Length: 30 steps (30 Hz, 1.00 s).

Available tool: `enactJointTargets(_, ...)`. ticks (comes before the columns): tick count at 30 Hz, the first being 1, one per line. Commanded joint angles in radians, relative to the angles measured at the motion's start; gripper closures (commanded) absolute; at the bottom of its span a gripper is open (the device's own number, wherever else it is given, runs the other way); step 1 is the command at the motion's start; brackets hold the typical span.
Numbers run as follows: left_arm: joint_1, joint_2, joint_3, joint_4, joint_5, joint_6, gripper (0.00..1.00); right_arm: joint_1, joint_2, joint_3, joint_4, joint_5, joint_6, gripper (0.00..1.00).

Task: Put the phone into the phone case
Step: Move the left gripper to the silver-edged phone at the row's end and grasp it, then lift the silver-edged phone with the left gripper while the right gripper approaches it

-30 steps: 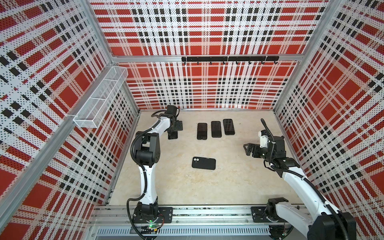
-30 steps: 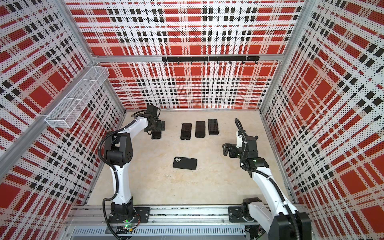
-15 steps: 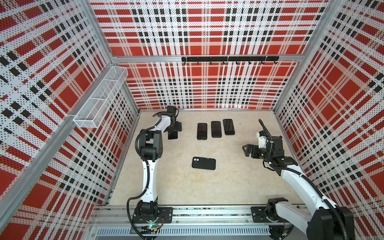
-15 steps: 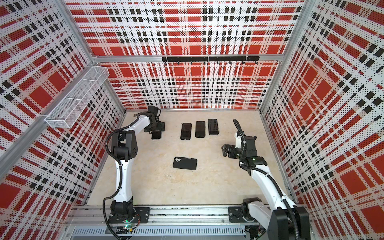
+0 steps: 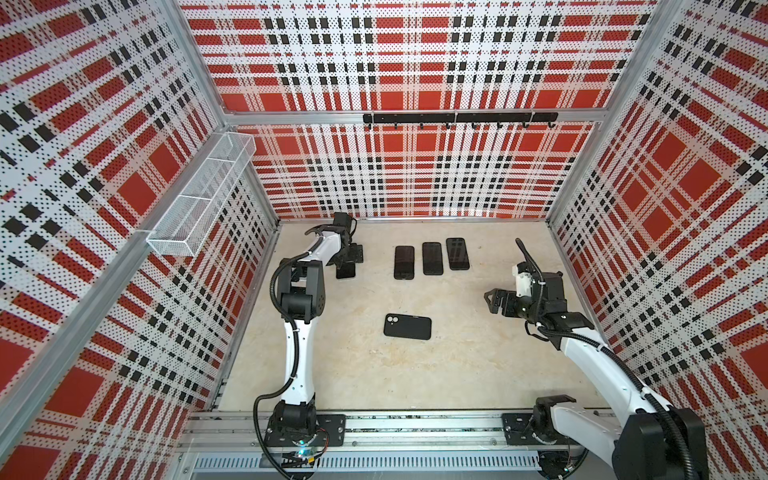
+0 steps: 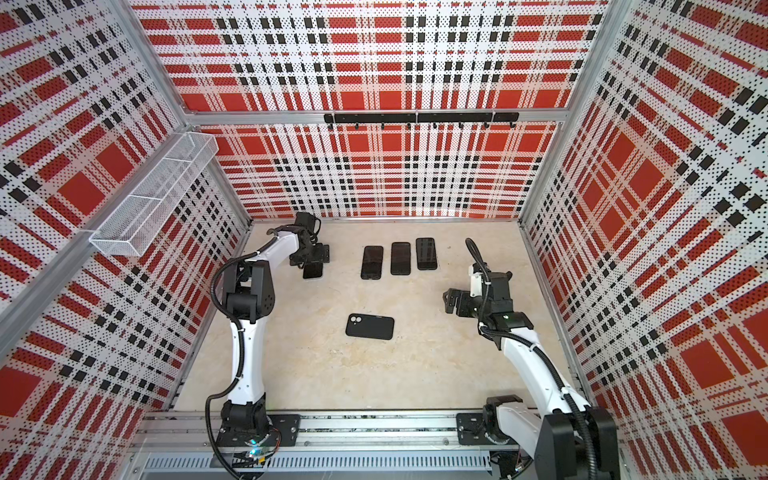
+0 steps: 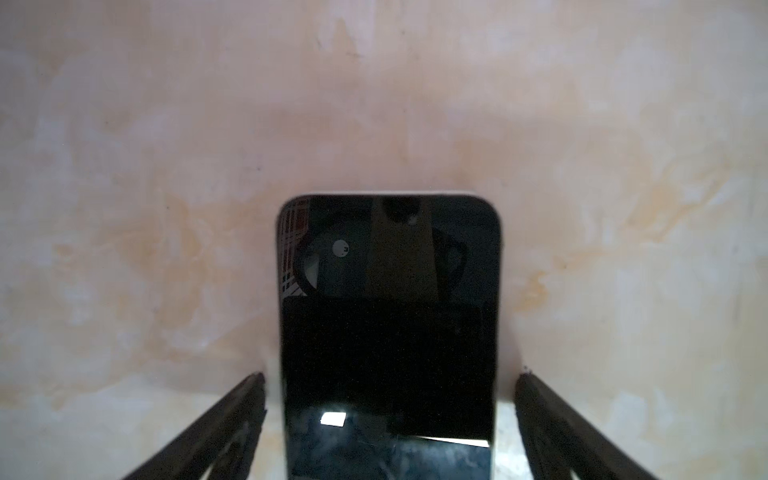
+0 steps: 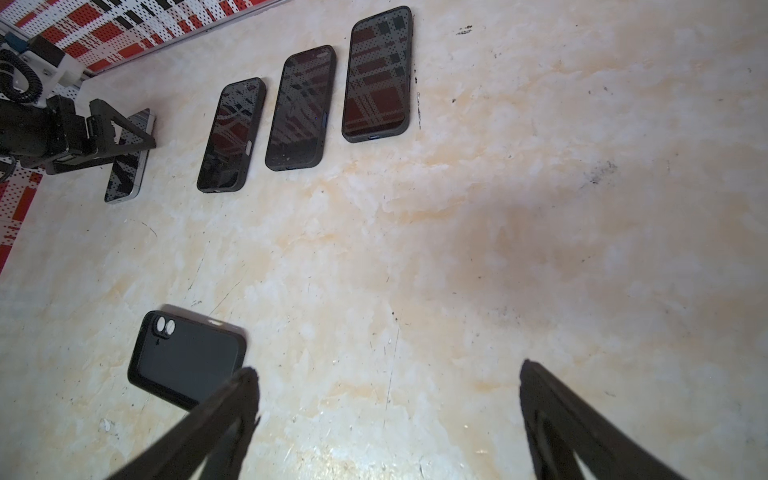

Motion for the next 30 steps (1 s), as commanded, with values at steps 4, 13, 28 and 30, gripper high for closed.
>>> enactJointTargets(4,0.002,0.025,-0.039,-0.072,0.008,0.001,0.15,-0.002,0.003,-0.007,0.017,0.007,-0.010,0.00)
enactJointTargets(13,-0.011,-0.020,-0.021,-0.096,-0.002,-0.003,0.22,-0.002,0.012,-0.018,0.034,0.008,-0.008,0.00)
enactJointTargets(28,-0.074,-0.168,-0.110,-0.072,0.047,-0.040,0.24,-0.002,0.019,-0.024,0.048,-0.013,-0.011,0.00)
enactJointTargets(30,-0.082,-0.215,-0.168,-0.053,0.065,-0.048,0.24,-0.002,0.026,-0.025,0.059,-0.031,-0.009,0.00)
